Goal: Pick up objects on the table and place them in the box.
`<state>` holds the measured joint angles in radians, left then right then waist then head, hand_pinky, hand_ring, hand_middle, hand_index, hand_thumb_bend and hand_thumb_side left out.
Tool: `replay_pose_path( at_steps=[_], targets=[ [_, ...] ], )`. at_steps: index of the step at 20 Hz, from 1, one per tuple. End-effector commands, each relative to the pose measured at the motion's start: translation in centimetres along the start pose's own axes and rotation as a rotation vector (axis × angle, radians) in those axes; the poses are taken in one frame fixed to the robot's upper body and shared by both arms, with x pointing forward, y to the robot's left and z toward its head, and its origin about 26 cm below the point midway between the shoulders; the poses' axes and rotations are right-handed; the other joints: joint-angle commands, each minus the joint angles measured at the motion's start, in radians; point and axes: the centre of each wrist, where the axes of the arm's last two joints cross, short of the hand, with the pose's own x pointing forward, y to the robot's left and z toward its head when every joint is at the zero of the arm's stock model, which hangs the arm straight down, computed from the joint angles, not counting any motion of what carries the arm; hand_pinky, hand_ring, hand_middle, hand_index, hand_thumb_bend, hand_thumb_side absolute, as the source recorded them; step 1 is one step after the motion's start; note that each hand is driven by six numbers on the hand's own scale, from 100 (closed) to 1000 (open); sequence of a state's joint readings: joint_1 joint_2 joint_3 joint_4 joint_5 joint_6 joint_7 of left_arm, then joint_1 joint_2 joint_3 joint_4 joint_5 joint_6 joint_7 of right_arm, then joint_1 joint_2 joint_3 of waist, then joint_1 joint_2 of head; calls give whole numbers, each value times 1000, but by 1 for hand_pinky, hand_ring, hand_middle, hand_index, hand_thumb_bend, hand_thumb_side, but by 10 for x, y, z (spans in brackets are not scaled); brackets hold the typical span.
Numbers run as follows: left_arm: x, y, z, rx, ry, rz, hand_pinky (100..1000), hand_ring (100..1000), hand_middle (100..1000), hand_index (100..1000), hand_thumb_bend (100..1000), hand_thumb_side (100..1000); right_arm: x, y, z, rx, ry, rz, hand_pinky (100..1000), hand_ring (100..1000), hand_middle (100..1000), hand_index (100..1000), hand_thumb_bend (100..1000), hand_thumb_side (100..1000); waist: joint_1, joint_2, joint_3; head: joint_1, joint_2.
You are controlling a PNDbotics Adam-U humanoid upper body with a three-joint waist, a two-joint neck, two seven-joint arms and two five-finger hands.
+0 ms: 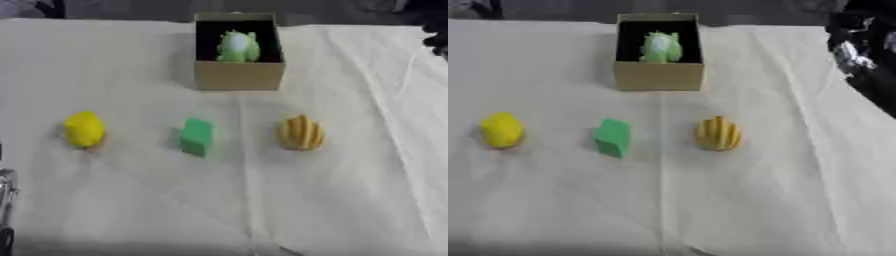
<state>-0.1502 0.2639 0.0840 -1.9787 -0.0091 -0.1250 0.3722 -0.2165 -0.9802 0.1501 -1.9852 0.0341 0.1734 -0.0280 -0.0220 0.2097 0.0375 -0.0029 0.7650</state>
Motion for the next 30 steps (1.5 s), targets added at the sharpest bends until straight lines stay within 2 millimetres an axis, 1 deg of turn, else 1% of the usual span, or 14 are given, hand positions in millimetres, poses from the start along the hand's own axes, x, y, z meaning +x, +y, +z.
replay_pose_path(
  at_steps=[1, 4, 8, 13, 19, 21, 23, 26, 27, 30],
  targets=[
    [8, 3, -6, -16, -38, -12, 896, 740, 762, 869, 354, 618, 8, -21, -1, 111, -4, 163, 810, 808, 787, 825, 100, 807, -4, -9, 1, -4, 5],
    [8, 3, -6, -21, -40, -14, 896, 740, 762, 869, 352, 620, 11, -28, 0, 209, 24, 248, 816, 813, 786, 823, 100, 816, -11, -8, 4, -6, 2],
    [8, 3, -6, -34, -41, -16, 897, 740, 762, 869, 349, 620, 14, -32, -2, 307, 40, 347, 821, 817, 786, 823, 100, 813, -20, -5, 8, -11, -5],
    [9, 3, -8, -47, -45, -19, 897, 740, 763, 869, 346, 622, 21, -37, -11, 374, 15, 406, 824, 817, 772, 825, 100, 807, -27, 0, 11, -19, -10],
    [10, 3, -8, -59, -49, -21, 897, 740, 763, 869, 344, 623, 22, -43, -33, 422, -20, 464, 828, 817, 781, 828, 100, 757, -31, 4, 15, -31, -13],
    [10, 2, -9, -63, -49, -19, 897, 740, 763, 868, 344, 624, 20, -43, -42, 448, -28, 482, 830, 817, 788, 831, 100, 757, -32, 5, 16, -35, -13],
    [10, 2, -9, -67, -50, -17, 897, 740, 763, 868, 343, 624, 19, -41, -52, 487, -38, 498, 832, 819, 798, 840, 100, 757, -34, 6, 17, -37, -13],
    [10, 2, -9, -68, -51, -16, 898, 740, 763, 868, 342, 625, 15, -36, -67, 546, -53, 521, 830, 803, 786, 846, 100, 753, -36, 9, 20, -41, -13],
    [10, 1, -9, -68, -51, -15, 898, 740, 763, 868, 341, 626, 14, -34, -72, 563, -60, 526, 826, 781, 773, 846, 100, 726, -36, 10, 21, -43, -13],
    [11, 0, -9, -70, -51, -10, 898, 740, 763, 868, 341, 625, 10, -26, -86, 598, -80, 530, 824, 775, 770, 845, 100, 694, -36, 11, 24, -46, -12]
  ],
)
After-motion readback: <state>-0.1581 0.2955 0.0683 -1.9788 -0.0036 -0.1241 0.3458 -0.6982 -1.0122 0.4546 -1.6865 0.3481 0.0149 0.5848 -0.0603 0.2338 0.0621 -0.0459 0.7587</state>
